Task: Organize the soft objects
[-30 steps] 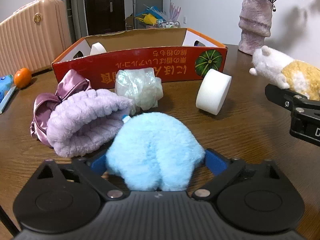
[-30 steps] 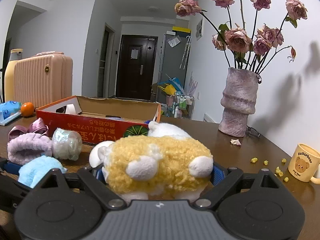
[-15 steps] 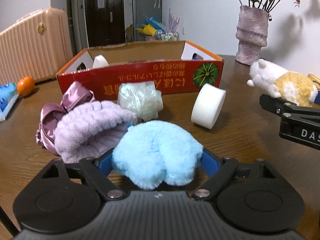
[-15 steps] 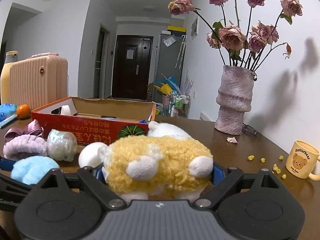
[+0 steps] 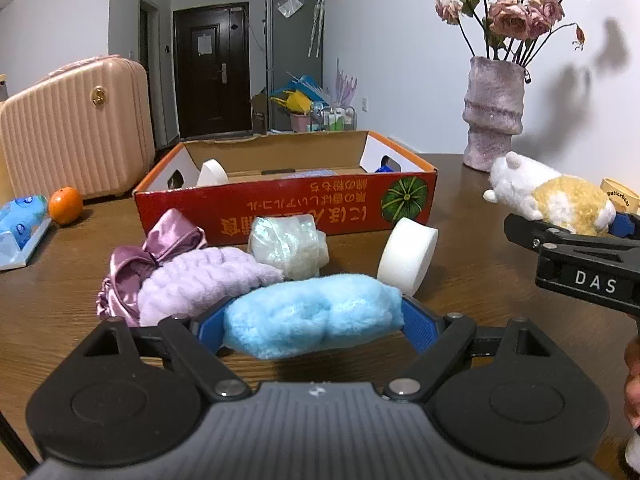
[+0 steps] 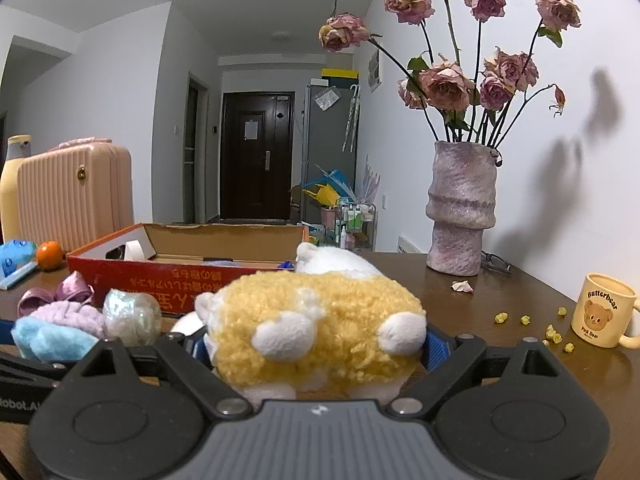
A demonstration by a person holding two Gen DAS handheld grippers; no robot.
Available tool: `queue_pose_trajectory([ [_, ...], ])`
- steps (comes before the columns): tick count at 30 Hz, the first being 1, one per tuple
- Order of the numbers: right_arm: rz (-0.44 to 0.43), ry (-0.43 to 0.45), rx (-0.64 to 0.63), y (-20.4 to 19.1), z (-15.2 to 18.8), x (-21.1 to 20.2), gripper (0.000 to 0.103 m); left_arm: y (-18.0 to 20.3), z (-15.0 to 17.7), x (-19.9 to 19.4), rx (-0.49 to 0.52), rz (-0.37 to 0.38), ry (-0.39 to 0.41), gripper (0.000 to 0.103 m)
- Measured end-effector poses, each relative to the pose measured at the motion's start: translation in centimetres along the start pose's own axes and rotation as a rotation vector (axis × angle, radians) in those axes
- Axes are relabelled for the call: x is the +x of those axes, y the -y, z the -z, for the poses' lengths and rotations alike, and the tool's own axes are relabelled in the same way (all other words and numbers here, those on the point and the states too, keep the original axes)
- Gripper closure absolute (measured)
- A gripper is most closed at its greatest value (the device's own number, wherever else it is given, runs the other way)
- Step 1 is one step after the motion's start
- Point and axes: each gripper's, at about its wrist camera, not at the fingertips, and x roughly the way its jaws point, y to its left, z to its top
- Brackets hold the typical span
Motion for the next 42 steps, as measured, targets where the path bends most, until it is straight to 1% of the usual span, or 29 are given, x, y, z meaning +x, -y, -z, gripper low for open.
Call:
queue_pose_trajectory([
  [13, -0.005, 0.056, 0.048, -1.6, -0.5, -1.0, 0.010, -2.4, -0.6, -3.1, -0.063, 0.003, 0.083, 0.015],
  [24, -0.027, 0.101, 0.061, -4.5, -1.1, -0.9, 0.010, -5.2, -1.8, -4.8, -0.097, -0.018, 0.163, 0.015],
  [34, -0.036, 0.119, 0.064, -6.4, -1.7, 0.3, 0.010, -7.1, -3.9, -4.8, -0.128, -0.036, 0.224, 0.015],
  [42, -0.033, 0.129, 0.063, -7.3, -2.5, 1.9, 0.010, -8.3, -5.9, -3.4, -0.152, -0.047, 0.245, 0.015],
])
